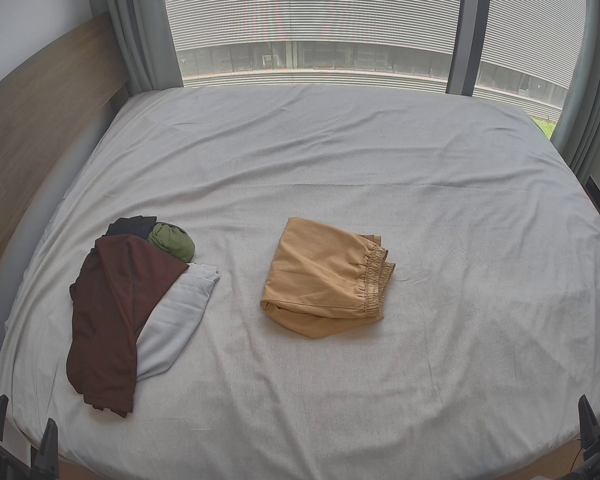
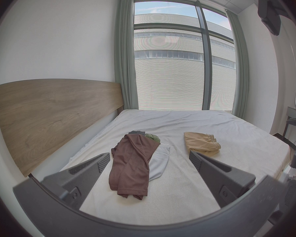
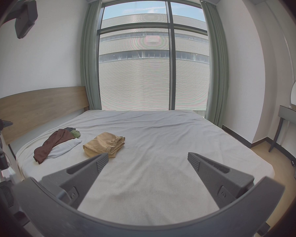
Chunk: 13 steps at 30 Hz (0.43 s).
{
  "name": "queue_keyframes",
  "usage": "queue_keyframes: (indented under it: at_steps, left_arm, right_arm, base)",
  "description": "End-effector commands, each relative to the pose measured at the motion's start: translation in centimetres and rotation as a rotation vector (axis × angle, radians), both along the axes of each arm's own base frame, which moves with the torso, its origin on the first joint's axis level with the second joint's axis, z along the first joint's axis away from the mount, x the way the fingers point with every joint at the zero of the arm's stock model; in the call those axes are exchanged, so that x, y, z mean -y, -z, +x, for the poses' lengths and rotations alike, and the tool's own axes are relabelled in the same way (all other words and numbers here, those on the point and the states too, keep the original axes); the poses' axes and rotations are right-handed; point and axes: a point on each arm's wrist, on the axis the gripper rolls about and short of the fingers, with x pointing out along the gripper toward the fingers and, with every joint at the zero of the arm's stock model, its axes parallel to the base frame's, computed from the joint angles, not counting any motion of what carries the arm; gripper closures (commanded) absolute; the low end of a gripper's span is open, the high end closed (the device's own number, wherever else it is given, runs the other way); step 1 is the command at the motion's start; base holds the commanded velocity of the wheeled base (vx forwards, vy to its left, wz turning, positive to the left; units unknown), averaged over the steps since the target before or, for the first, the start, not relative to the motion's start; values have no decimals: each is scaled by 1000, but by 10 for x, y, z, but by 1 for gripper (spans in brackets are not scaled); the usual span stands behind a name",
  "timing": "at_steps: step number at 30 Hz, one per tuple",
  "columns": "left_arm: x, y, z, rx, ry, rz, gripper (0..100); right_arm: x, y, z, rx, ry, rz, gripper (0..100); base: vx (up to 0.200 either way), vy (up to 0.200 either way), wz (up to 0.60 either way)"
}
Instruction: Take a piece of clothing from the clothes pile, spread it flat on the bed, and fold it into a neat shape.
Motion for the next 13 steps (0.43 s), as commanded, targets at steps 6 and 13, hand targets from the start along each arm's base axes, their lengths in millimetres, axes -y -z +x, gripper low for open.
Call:
queue_keyframes:
  at_steps: [6,13]
  left_arm:
    - [0,5,1,-9,-1,-1,0]
    - [0,5,1,-7,-4,-4,0]
  right_arm:
    - [0,5,1,-8,-7,-2,0]
    - [0,5,1,-8,-3,2,0]
  base:
    - [0,0,0]
    - [0,0,0]
